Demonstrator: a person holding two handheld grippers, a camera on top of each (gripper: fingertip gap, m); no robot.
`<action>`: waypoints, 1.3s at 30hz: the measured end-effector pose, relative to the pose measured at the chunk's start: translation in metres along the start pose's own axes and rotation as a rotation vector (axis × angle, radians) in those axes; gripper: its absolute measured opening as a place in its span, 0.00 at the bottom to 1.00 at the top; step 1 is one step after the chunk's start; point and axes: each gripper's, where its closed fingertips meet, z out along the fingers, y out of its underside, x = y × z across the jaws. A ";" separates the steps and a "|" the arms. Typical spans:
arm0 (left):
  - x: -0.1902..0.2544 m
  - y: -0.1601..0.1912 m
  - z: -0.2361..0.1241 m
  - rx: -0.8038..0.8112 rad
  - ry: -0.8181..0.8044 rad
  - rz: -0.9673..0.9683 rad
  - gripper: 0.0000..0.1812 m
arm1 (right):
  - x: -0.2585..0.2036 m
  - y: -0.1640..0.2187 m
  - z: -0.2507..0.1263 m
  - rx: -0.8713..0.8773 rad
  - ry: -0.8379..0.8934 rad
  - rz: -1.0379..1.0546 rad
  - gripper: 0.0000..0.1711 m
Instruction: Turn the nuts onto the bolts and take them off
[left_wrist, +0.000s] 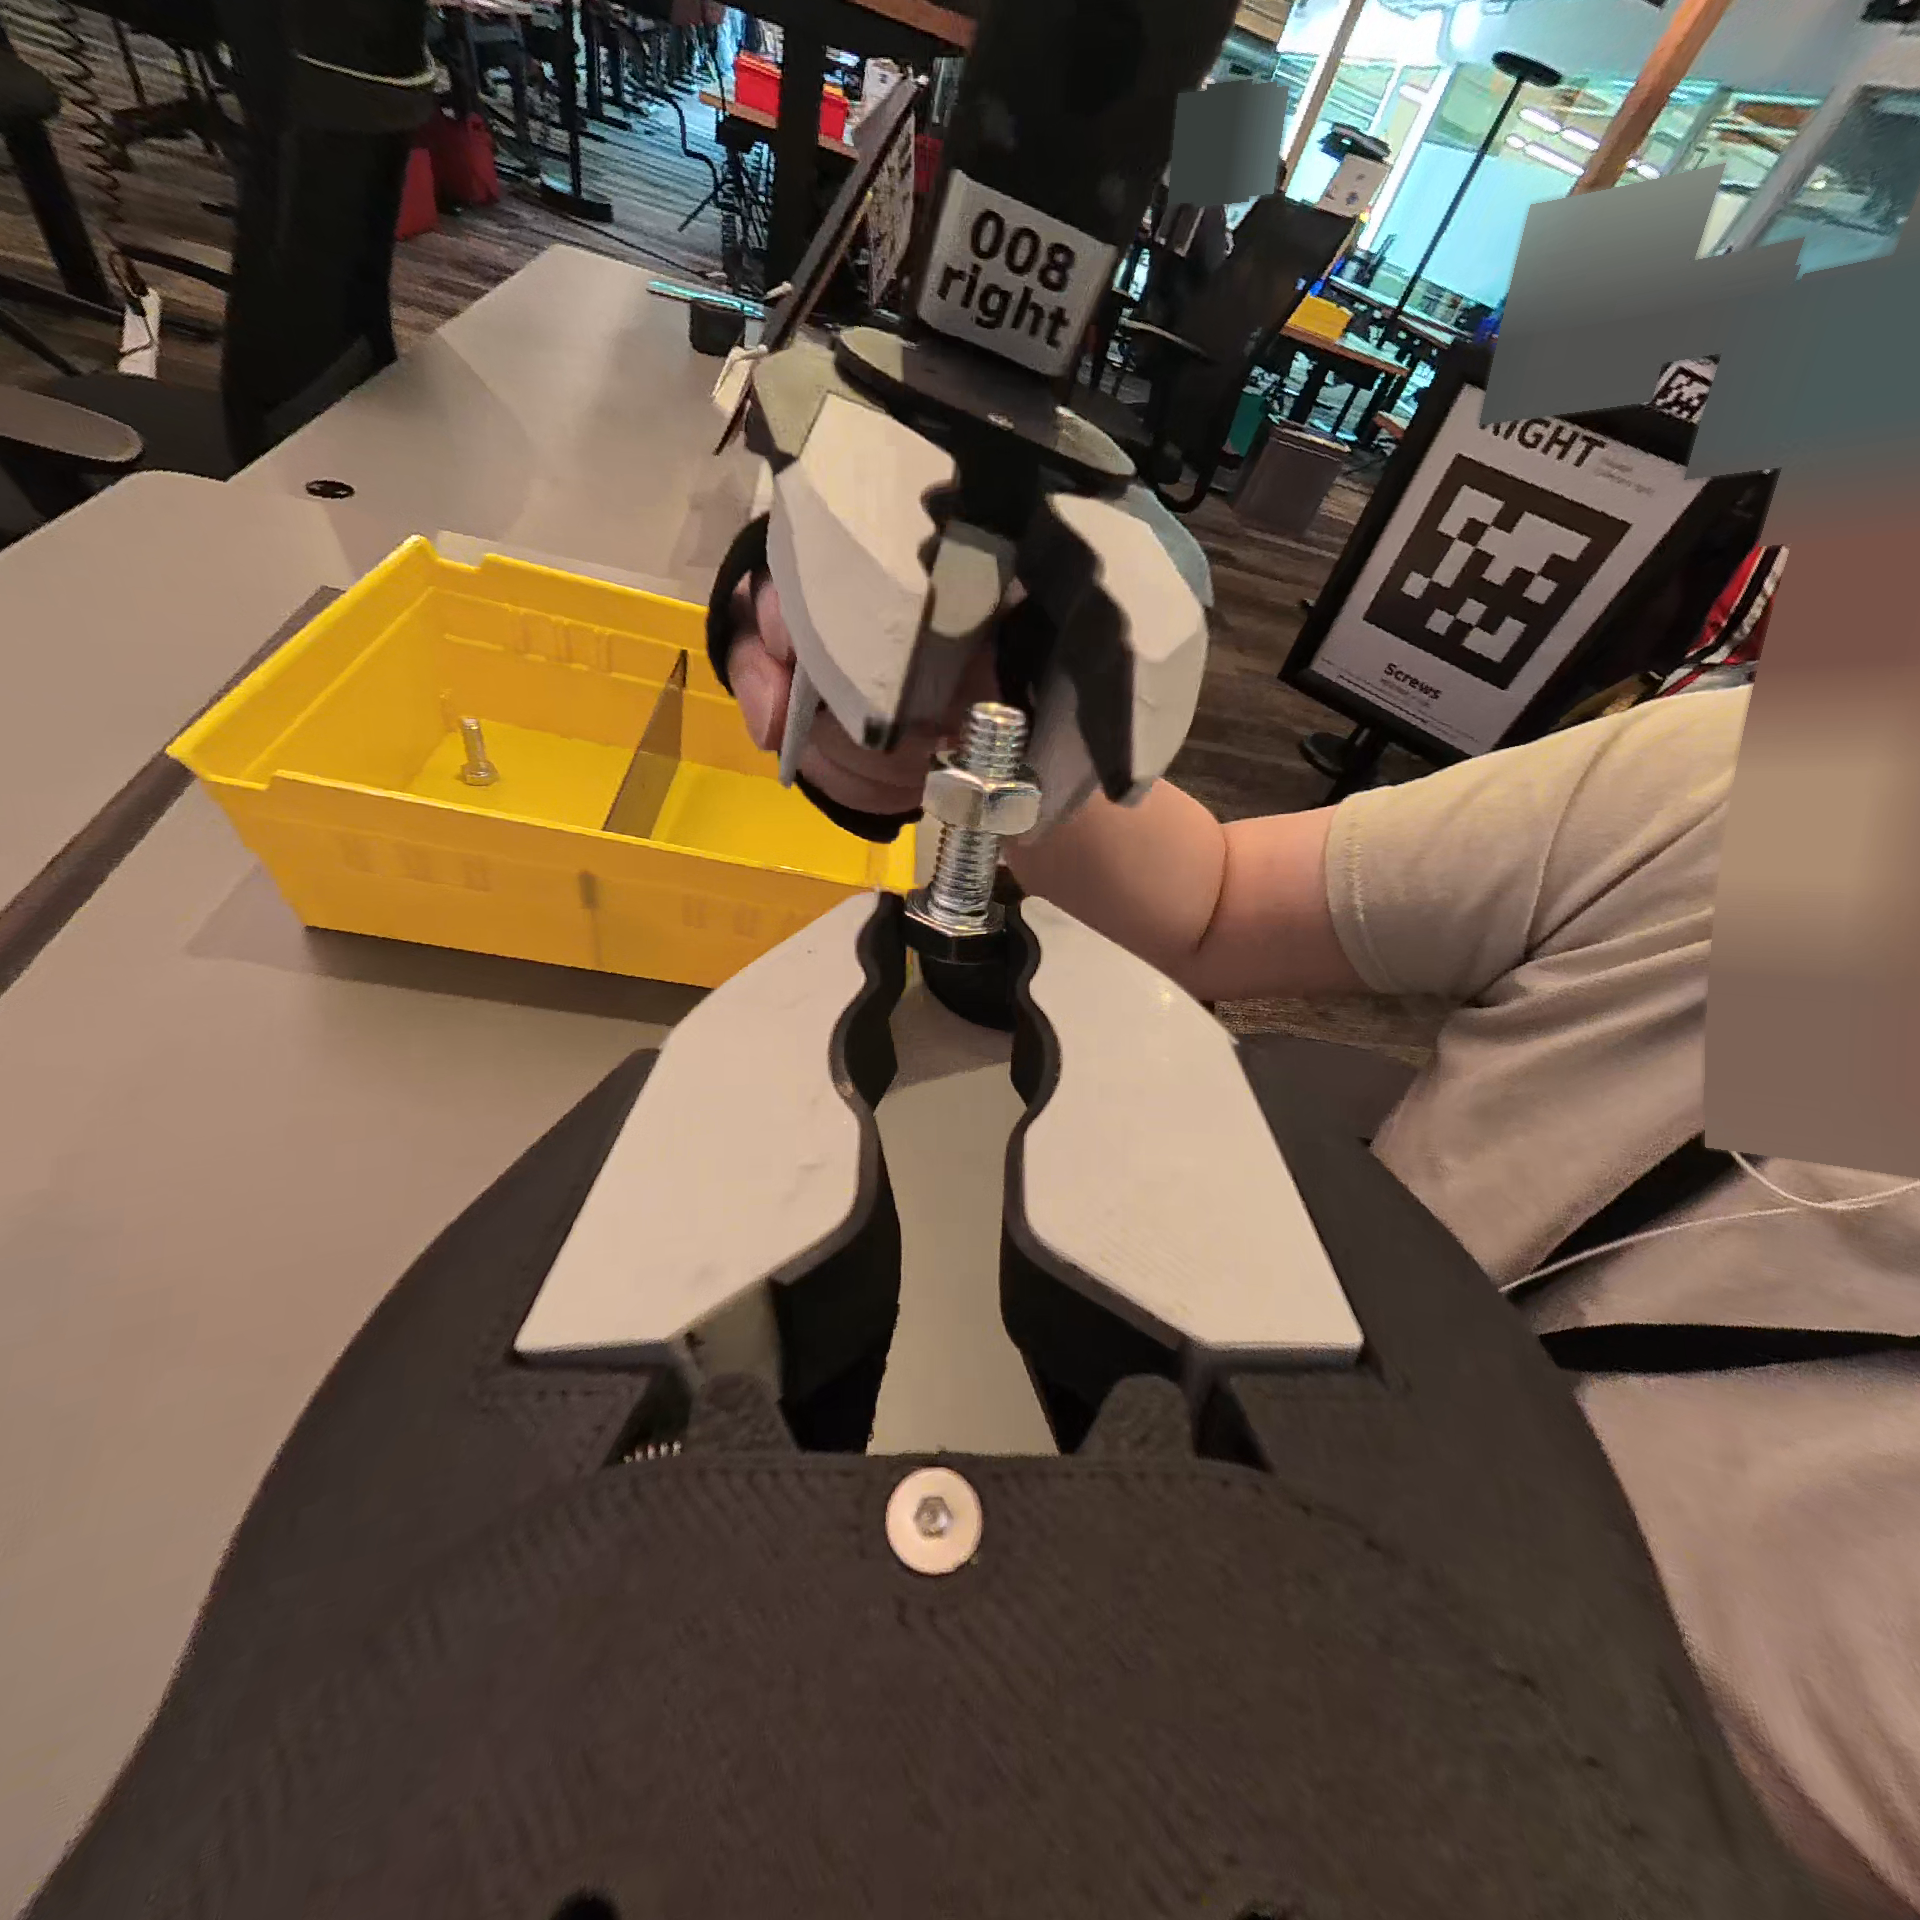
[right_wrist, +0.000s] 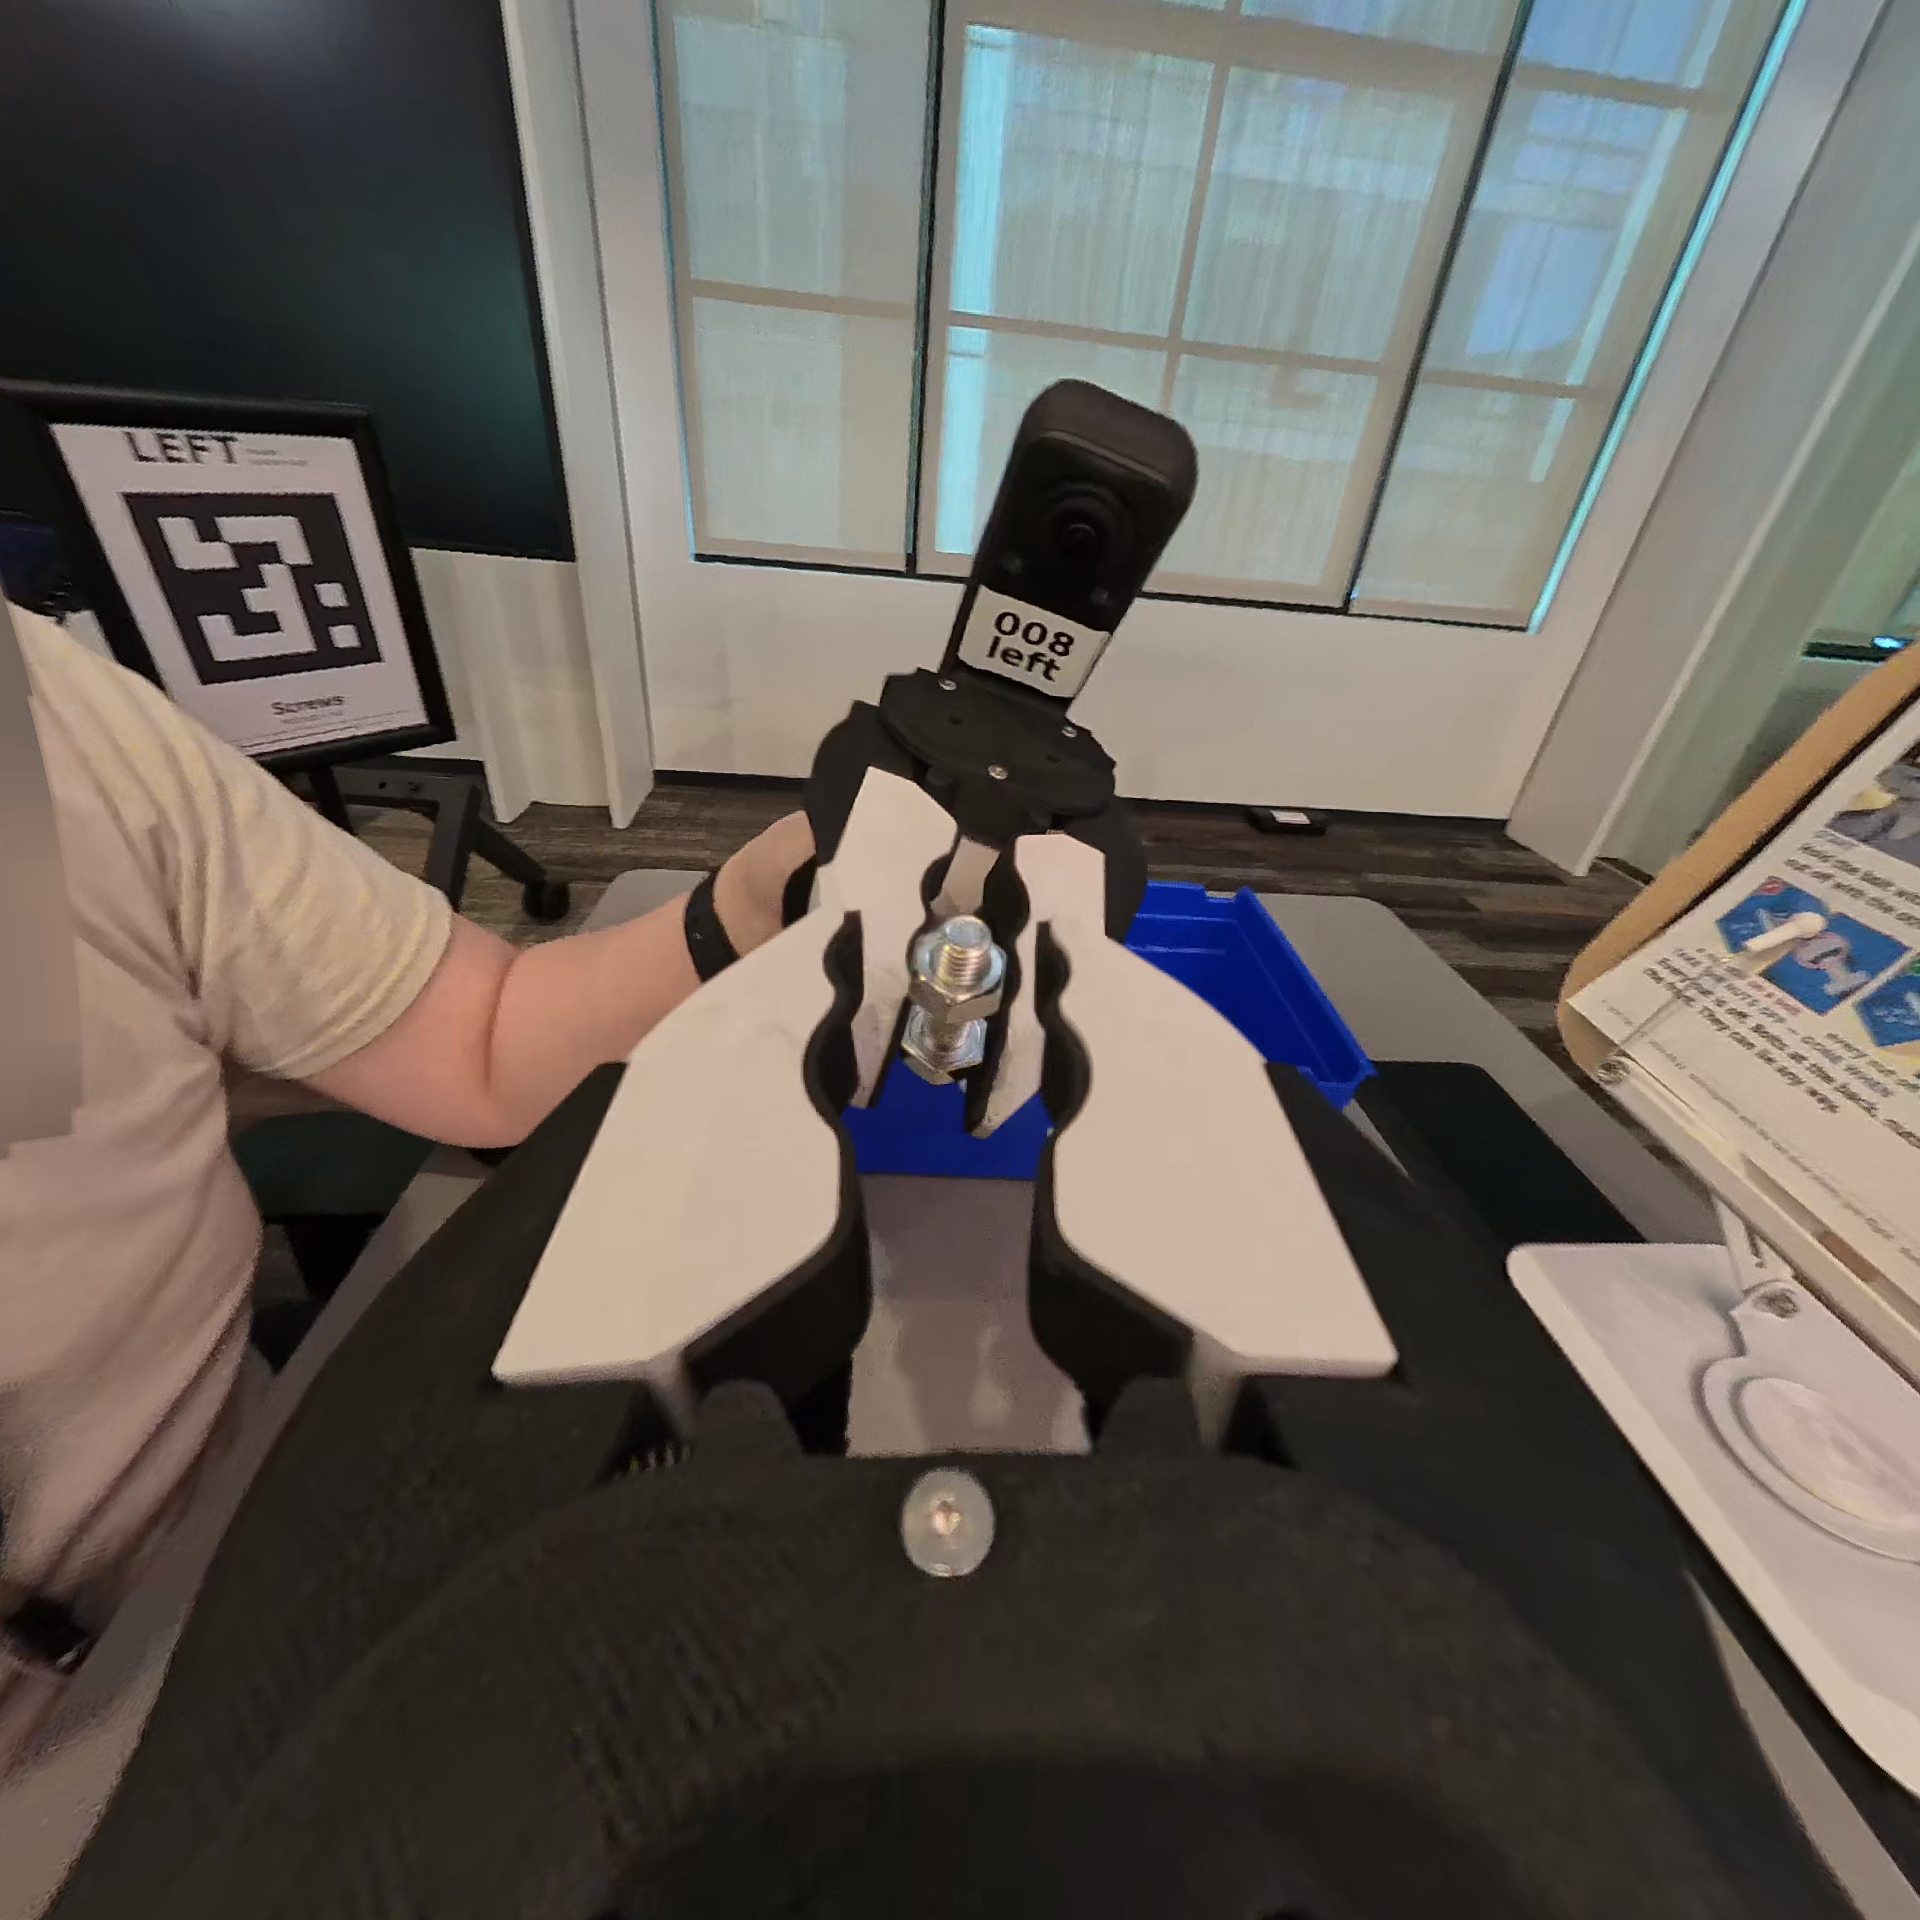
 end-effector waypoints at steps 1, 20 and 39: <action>0.001 -0.001 0.000 0.003 0.003 0.004 0.10 | 0.002 0.003 0.002 -0.020 0.020 0.000 0.19; 0.020 -0.013 -0.007 0.040 0.040 0.054 0.10 | -0.017 -0.008 0.001 0.025 -0.077 0.011 0.15; 0.029 -0.012 -0.004 0.017 0.049 0.074 0.10 | -0.017 -0.010 -0.001 0.048 -0.093 0.008 0.16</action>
